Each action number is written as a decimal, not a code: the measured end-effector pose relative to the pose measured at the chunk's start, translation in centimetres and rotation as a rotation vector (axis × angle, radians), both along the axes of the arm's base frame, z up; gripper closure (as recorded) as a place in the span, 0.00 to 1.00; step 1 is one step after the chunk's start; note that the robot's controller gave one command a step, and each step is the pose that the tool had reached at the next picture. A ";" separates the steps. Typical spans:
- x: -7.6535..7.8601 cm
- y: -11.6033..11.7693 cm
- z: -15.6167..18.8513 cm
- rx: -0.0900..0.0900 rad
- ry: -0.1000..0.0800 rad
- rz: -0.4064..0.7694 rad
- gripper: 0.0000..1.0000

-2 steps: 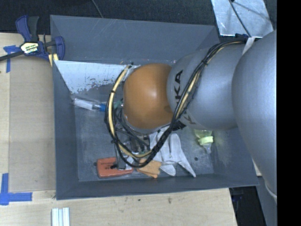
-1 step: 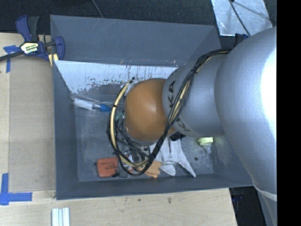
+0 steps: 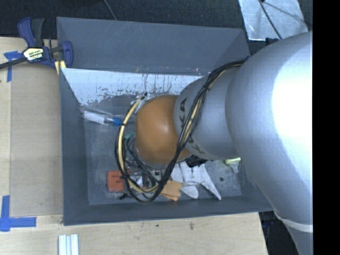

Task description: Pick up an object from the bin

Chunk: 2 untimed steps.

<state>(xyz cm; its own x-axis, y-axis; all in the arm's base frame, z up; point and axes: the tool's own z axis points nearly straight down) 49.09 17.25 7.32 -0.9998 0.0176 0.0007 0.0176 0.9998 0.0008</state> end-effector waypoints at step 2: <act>0.6 -0.7 12.3 0.000 -0.002 0.017 1.00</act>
Offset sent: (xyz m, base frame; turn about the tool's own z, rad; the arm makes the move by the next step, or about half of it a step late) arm 0.0055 -0.0072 0.1231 -0.0173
